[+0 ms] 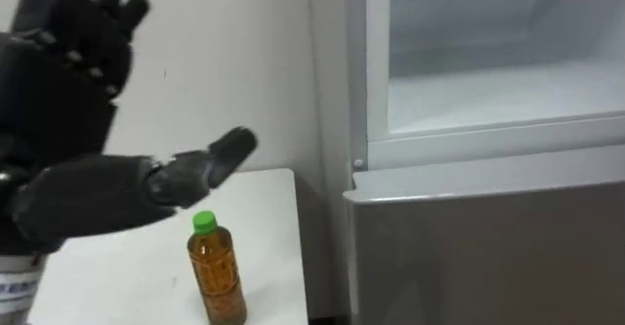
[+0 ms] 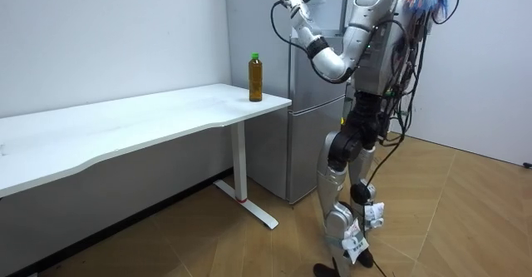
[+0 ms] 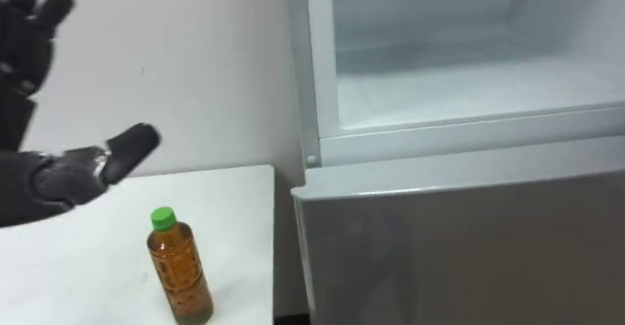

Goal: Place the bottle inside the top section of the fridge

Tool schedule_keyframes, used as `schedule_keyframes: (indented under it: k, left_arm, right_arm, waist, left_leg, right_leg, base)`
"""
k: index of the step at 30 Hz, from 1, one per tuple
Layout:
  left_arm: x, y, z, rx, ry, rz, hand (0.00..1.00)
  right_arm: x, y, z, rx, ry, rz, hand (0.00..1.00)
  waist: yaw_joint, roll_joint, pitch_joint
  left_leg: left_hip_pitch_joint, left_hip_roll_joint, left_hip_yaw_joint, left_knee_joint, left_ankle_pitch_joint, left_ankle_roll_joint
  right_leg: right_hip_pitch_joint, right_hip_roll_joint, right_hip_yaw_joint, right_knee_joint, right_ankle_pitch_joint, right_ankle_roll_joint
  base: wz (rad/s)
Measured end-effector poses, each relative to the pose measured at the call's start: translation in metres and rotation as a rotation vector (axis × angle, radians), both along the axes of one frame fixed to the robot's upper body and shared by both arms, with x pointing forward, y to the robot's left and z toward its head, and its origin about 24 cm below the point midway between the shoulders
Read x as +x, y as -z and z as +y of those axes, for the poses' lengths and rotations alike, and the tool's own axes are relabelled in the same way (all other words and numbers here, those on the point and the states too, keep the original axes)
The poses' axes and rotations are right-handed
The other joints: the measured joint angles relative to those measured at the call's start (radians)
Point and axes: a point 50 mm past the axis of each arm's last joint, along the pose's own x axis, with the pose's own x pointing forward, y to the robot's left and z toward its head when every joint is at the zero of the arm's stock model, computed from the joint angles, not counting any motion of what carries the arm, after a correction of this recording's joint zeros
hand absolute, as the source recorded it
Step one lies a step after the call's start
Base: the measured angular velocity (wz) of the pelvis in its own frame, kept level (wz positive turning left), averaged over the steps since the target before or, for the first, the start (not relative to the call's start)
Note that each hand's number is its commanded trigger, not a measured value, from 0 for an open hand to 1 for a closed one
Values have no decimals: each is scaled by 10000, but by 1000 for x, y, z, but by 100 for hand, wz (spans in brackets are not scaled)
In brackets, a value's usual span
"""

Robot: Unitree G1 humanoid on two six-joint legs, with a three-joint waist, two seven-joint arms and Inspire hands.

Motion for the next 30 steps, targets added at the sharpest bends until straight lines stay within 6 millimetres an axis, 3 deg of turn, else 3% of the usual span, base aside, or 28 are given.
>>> schedule_keyframes:
  k: [3, 9, 13, 17, 30]
  left_arm:
    - [-8, 8, 13, -222, -1023, 205, 0]
    - [-22, 21, 40, -879, -3035, 630, 0]
    - [-27, 55, 63, -1780, -4458, 2125, 0]
    - [-35, 79, 80, -2490, -5572, 3089, 0]
    - [-68, 189, 107, -4622, -7808, 7608, 0]
  right_arm:
    - [-3, -1, -1, -15, 129, -93, 0]
    - [-10, -2, -2, 3, 463, -276, 0]
    - [-20, -3, -2, -261, 398, -129, 0]
    - [-22, -5, -4, -456, 445, -193, 0]
    - [-21, -8, -7, -800, 153, -361, 0]
  waist:
    - [247, -31, 17]
    - [466, -118, 35]
    - [744, -23, 13]
    - [893, -62, 29]
    - [971, -95, -1]
  left_leg:
    - [-17, -29, -35, -8, 1, 3]
    - [-33, -191, -572, -6, 8, 17]
    - [117, -281, -731, -11, 8, 18]
    - [110, -347, -914, -9, 7, 21]
    - [146, -386, -907, 4, 6, 24]
  right_leg:
    - [15, -51, -159, 6, -23, 25]
    - [219, -163, -516, -35, -171, 121]
    - [399, -227, -566, -46, -218, 188]
    - [471, -295, -741, -44, -280, 231]
    - [551, -343, -818, -4, -320, 264]
  base:
    - [9]
    - [24]
    - [7]
    - [12]
    - [2]
